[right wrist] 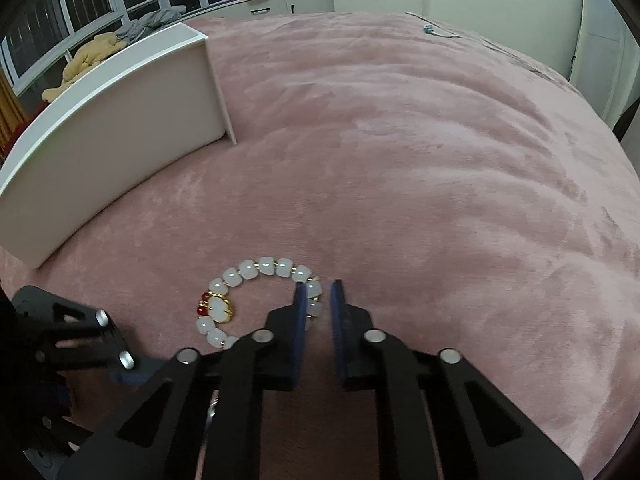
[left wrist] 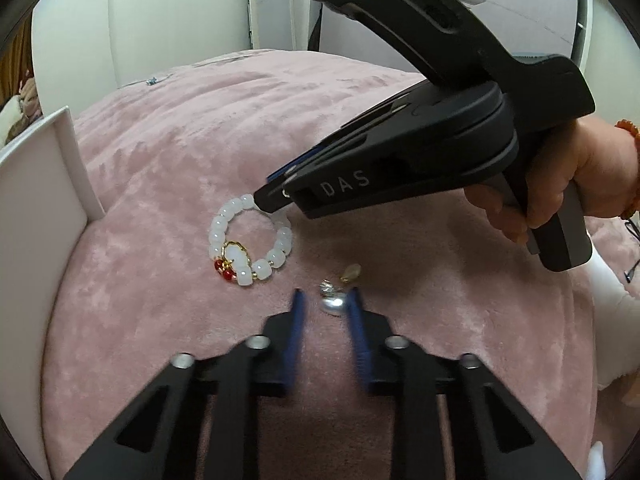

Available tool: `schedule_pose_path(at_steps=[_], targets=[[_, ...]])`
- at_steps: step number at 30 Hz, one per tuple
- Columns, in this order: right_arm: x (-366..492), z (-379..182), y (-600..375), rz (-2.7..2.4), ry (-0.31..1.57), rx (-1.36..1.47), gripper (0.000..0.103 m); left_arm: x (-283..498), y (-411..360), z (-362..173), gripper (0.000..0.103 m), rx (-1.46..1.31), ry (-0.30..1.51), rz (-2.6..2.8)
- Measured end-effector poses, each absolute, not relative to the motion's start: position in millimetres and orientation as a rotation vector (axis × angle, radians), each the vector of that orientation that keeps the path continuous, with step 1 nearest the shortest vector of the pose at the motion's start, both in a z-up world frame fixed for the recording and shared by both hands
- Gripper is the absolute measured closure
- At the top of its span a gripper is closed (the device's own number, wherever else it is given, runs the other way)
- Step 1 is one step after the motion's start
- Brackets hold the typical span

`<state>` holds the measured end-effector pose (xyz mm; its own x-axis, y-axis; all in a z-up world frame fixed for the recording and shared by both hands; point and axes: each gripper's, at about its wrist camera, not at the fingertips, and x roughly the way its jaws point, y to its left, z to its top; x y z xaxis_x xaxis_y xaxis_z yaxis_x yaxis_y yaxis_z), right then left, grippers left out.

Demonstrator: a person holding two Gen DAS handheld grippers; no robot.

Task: Organize jewelry
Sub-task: 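Grasp the silver heart earring with the left tool while the right tool grasps the white jade bracelet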

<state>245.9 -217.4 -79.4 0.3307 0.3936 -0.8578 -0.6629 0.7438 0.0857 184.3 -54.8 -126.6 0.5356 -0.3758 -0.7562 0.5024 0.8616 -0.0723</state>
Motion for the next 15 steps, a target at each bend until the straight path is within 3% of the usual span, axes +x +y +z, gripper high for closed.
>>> schedule_pose_path(at_steps=[7, 9, 15], targets=[[247, -76, -219, 0.687, 1.015, -0.293, 0.096, 185, -52, -127, 0.085, 0.127, 0.862, -0.55], [248, -74, -223, 0.658, 1.006, -0.295, 0.102, 185, -50, -126, 0.085, 0.116, 0.864, -0.554], [253, -79, -236, 0.642, 1.027, -0.245, 0.102, 182, -50, -125, 0.085, 0.121, 0.863, -0.549]])
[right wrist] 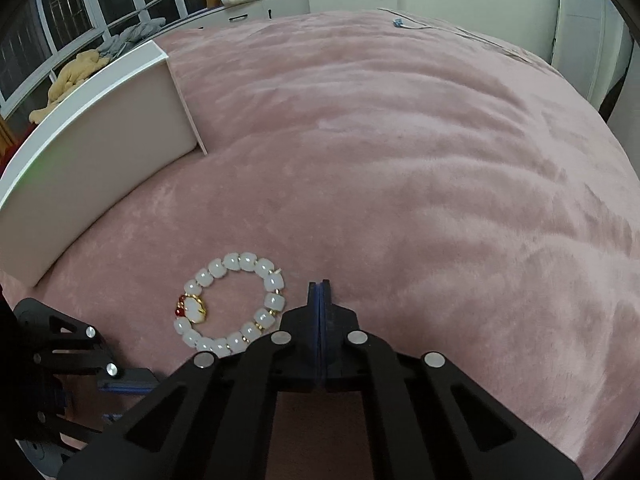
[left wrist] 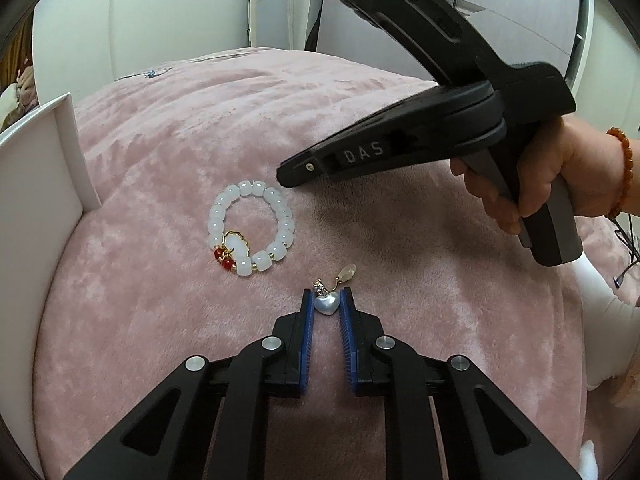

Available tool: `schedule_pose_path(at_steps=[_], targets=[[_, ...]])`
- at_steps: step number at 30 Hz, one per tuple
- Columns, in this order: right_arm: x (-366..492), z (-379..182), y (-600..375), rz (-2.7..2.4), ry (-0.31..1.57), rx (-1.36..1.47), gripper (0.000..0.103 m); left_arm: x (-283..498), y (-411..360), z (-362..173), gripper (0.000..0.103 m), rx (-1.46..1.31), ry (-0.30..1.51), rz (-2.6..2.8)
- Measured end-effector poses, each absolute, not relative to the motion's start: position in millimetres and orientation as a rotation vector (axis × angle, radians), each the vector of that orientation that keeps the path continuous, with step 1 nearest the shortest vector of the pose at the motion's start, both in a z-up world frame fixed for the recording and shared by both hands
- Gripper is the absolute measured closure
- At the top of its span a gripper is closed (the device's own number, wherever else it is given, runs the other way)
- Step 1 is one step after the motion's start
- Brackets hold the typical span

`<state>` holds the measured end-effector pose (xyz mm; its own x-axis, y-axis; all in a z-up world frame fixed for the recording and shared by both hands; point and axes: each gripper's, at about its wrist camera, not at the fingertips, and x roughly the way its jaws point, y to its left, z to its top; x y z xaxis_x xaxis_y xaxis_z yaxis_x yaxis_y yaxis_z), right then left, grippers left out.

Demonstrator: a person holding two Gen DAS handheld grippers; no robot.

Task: Organize jewelry
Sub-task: 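Grasp the silver heart earring with the left tool while the right tool grasps the white jade bracelet, then lift the heart earring and jade bracelet with both tools over the white box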

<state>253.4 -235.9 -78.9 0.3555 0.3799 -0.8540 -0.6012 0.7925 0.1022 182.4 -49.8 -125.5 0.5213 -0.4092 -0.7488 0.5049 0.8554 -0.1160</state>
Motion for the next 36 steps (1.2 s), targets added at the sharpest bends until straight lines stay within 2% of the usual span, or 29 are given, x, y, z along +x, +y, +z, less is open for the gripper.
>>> schedule_pose_path(at_steps=[6, 7, 9, 10, 13, 17, 36], targets=[[256, -69, -237, 0.663, 1.008, -0.144, 0.096, 182, -51, -126, 0.085, 0.126, 0.862, -0.545], [257, -68, -235, 0.675, 1.014, -0.14, 0.092, 182, -50, -126, 0.085, 0.125, 0.862, -0.545], [254, -70, -229, 0.695, 1.022, -0.162, 0.067, 182, -50, -126, 0.085, 0.121, 0.864, -0.547], [253, -71, -226, 0.698, 1.027, -0.175, 0.066, 182, -50, -126, 0.085, 0.119, 0.864, -0.547], [249, -80, -219, 0.676, 1.04, -0.259, 0.07, 182, -50, -125, 0.085, 0.117, 0.867, -0.546], [247, -83, -215, 0.667, 1.035, -0.337, 0.089, 181, -49, -125, 0.085, 0.112, 0.871, -0.545], [261, -56, -227, 0.603, 0.976, -0.286, 0.092, 179, -35, -114, 0.085, 0.083, 0.852, -0.53]])
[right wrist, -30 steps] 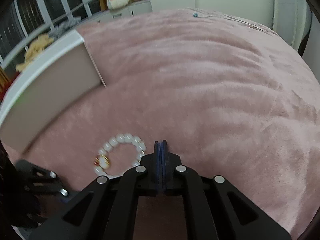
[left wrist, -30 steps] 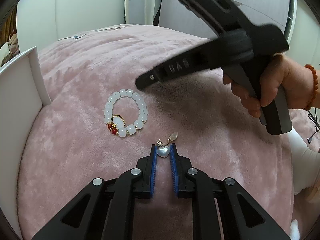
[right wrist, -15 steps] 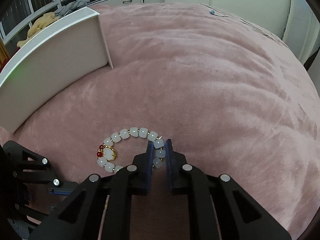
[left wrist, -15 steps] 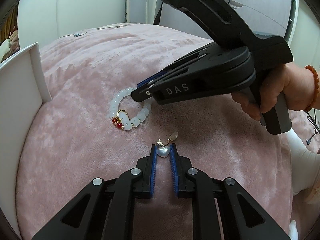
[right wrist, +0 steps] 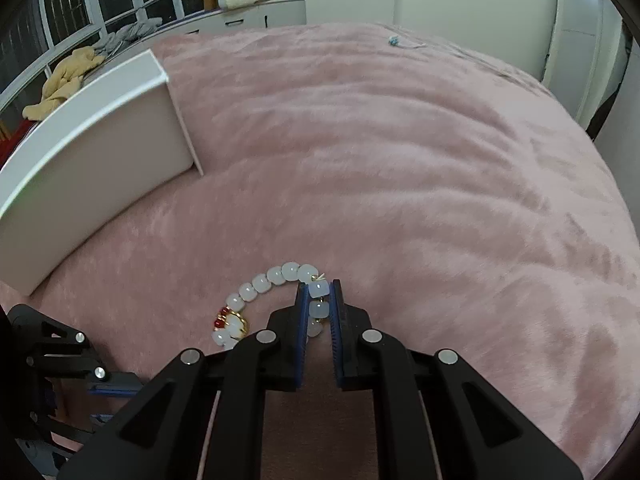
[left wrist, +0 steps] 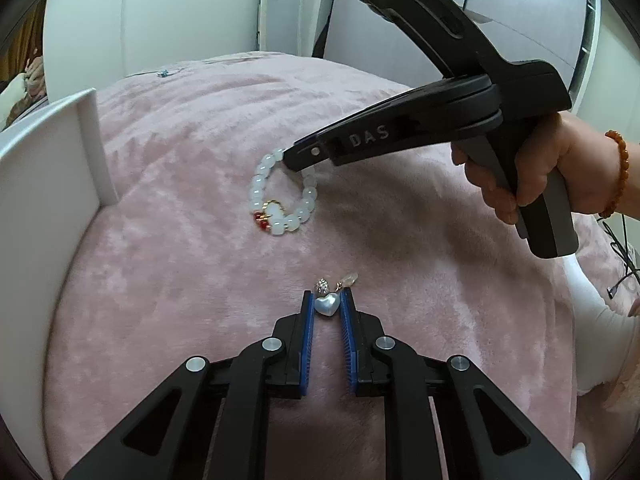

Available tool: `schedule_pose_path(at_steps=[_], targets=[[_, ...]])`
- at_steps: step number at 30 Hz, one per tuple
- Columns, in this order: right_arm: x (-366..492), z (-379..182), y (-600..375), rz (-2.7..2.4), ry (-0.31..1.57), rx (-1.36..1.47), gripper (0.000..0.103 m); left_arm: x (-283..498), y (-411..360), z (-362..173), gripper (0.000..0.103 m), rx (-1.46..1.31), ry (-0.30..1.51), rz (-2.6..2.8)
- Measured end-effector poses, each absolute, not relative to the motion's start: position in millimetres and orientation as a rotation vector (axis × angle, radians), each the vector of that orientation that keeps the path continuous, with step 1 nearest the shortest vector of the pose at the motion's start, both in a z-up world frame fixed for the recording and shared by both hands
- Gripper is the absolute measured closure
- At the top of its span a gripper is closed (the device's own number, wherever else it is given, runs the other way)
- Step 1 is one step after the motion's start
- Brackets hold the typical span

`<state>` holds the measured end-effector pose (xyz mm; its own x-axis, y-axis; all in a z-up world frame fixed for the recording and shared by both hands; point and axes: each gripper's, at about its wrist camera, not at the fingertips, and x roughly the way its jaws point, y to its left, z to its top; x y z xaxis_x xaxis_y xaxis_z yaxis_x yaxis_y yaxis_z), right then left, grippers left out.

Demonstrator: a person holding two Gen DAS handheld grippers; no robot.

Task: Organize jewelry
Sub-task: 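Lift the heart earring and jade bracelet with both tools over the white box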

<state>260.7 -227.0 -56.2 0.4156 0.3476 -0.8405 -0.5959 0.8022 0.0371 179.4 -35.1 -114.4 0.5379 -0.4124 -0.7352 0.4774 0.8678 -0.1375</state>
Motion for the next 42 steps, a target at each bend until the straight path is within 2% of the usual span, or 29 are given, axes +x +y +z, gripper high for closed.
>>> schedule_pose_path(at_steps=[20, 28, 42], targets=[[247, 58, -194, 0.623, 0.796, -0.316, 0.092, 143, 28, -2, 0.085, 0.01, 0.646, -0.396], [233, 104, -158, 0.67, 0.719, -0.305, 0.092, 122, 77, 43, 0.085, -0.035, 0.587, -0.273], [215, 132, -44, 0.821, 0.659, -0.287, 0.092, 104, 178, 67, 0.085, -0.089, 0.588, -0.012]])
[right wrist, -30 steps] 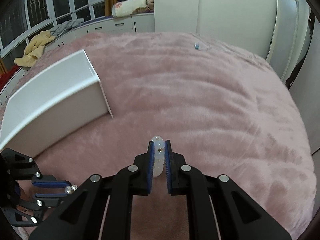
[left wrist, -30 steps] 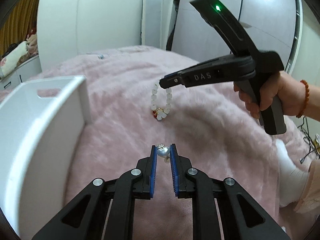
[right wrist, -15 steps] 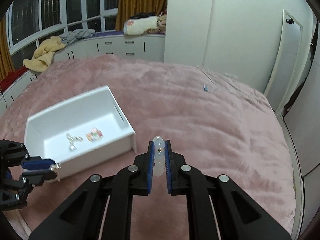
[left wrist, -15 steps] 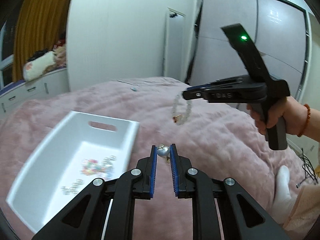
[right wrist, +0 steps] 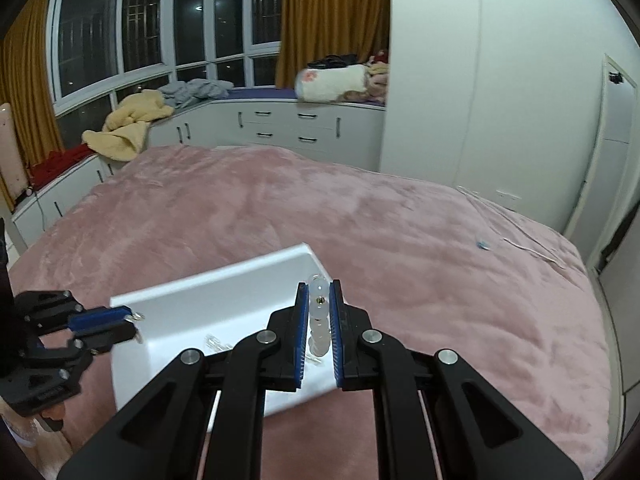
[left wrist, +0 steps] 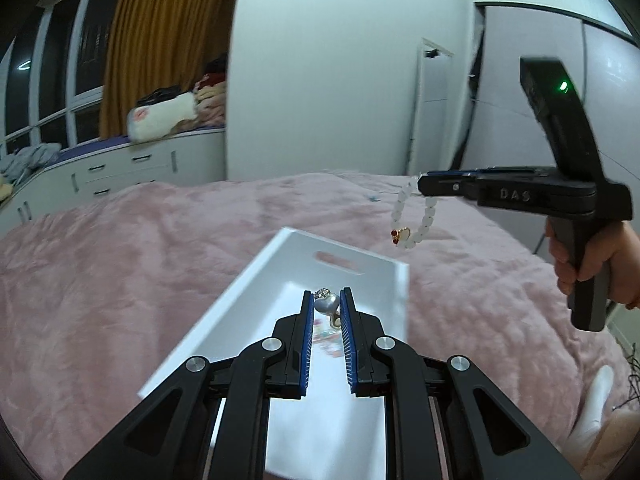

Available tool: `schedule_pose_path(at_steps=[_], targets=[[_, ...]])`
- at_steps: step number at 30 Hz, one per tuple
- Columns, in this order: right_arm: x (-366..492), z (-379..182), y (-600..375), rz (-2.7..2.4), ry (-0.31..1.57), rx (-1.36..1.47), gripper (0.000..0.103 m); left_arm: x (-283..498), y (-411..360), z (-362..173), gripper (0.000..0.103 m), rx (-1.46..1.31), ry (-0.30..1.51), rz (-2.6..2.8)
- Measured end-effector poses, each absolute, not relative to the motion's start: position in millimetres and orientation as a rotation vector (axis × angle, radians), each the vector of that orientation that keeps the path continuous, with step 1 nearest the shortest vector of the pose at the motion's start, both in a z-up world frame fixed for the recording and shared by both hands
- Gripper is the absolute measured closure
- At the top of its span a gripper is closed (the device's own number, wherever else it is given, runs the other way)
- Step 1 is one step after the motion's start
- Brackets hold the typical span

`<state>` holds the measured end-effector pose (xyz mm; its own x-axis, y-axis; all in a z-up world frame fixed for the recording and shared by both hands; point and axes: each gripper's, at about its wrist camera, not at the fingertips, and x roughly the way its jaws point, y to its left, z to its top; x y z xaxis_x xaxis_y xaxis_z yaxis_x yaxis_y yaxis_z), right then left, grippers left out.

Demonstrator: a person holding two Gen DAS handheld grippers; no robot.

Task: Organize jewelry
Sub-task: 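Lift the heart earring and jade bracelet with both tools over the white box, then open both tools to drop the earring and bracelet into the box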

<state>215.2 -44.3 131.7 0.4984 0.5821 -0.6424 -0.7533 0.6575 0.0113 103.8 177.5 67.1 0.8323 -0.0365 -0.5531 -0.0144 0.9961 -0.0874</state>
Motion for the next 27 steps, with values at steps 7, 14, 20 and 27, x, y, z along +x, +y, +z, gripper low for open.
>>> schedule_pose_path(at_steps=[7, 14, 20, 27], targets=[[207, 113, 13, 0.889, 0.689, -0.307, 0.092, 108, 207, 51, 0.085, -0.092, 0.659, 0.039], [206, 88, 40, 0.906, 0.729, -0.326, 0.092, 116, 214, 32, 0.085, -0.1, 0.717, 0.038], [210, 76, 45, 0.885, 0.76, -0.317, 0.088, 123, 211, 21, 0.065, -0.09, 0.765, 0.03], [211, 78, 40, 0.851, 0.738, -0.294, 0.056, 124, 209, 21, 0.034, -0.093, 0.753, 0.045]])
